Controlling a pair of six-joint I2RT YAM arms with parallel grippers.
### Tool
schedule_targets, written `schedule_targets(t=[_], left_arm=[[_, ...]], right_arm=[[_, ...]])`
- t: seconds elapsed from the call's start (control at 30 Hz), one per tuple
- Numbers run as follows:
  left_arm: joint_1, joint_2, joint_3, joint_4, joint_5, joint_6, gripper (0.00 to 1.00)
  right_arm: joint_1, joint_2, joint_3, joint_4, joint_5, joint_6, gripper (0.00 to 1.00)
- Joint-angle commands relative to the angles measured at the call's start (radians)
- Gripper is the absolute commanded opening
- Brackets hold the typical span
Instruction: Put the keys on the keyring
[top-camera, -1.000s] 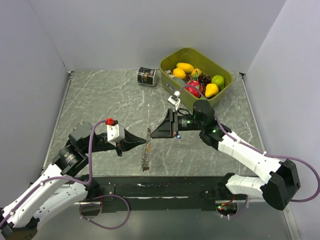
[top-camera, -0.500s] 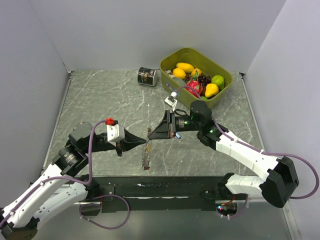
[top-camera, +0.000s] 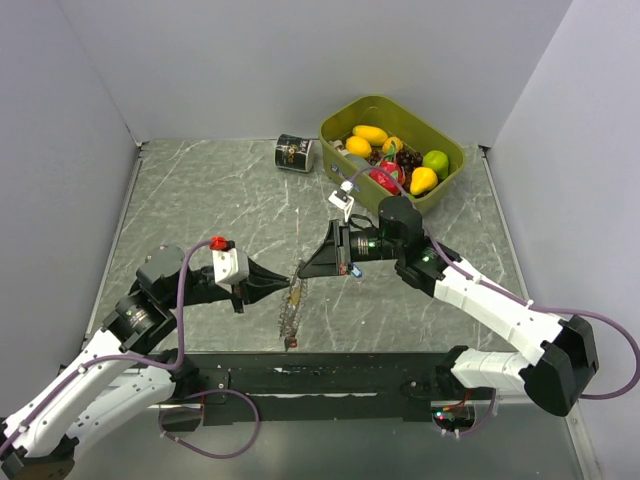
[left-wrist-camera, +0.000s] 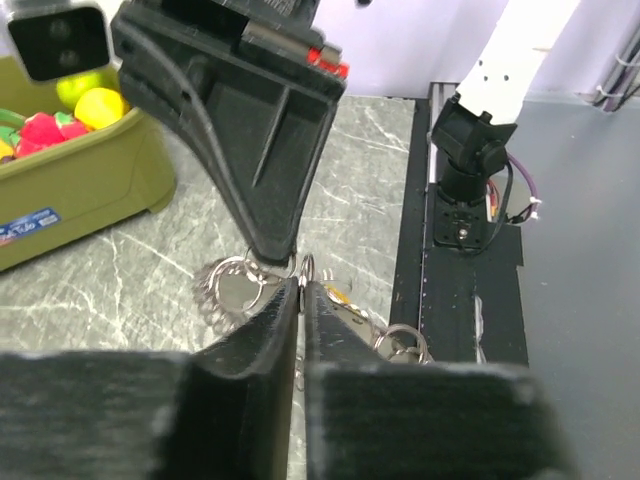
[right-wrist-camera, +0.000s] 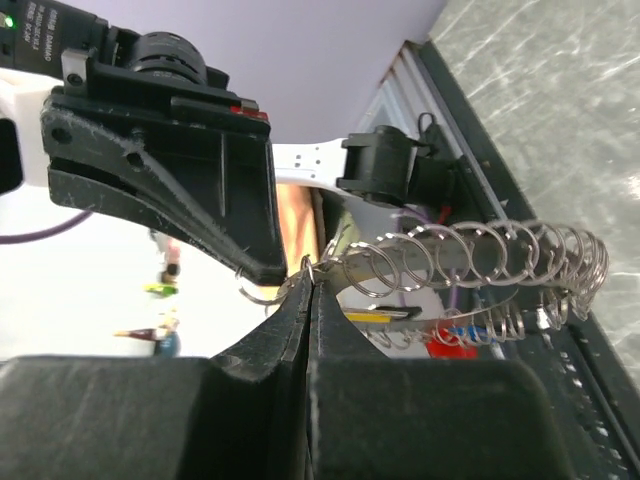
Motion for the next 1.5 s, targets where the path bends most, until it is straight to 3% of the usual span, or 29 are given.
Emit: schedule_targets(t=[0.0, 0.1, 0.3, 0.53, 0.77, 1.0, 1.13, 1.23, 1.47], left_arm=[[-0.003, -0.037, 0.047, 0.009, -0.039, 0.02, 0.3], [-0.003, -0.059, 0.03, -0.025, -0.085, 0.03, 0.53], [-0.003, -0.137, 0.013, -0.002, -0.177, 0.0, 0.71], [-0.003, -0.063, 0.068, 0.025, -0.059, -0.046, 0.64], [-0.003, 0.027, 0.074, 0.162, 0.1, -0.138, 0.5], [-0.003, 0.081, 0.091, 0.216, 0.174, -0.178, 0.38], [-0.003, 0.102, 0.088, 0.202, 0.167, -0.172, 0.38], [-0.003, 0.104, 0.081, 0.203, 0.135, -0.172, 0.44], [-0.003, 0.11, 0.076, 0.217, 0.115, -0.178, 0.43]], right_arm=[[0.003, -0.04, 0.103, -0.142, 0.054, -0.179, 0.0], [0.003, -0.035, 0.149, -0.173, 0.051, -0.233, 0.0], [0.003, -0.018, 0.221, -0.233, 0.036, -0.365, 0.0], [0.003, -0.03, 0.224, -0.184, -0.054, -0.469, 0.0], [0.008, -0.055, 0.256, -0.233, -0.116, -0.61, 0.0], [0.008, -0.063, 0.249, -0.213, -0.15, -0.627, 0.0], [0.009, -0.073, 0.238, -0.195, -0.154, -0.627, 0.0], [0.011, -0.083, 0.232, -0.182, -0.163, -0.629, 0.0], [0.011, -0.086, 0.229, -0.175, -0.182, -0.632, 0.0]])
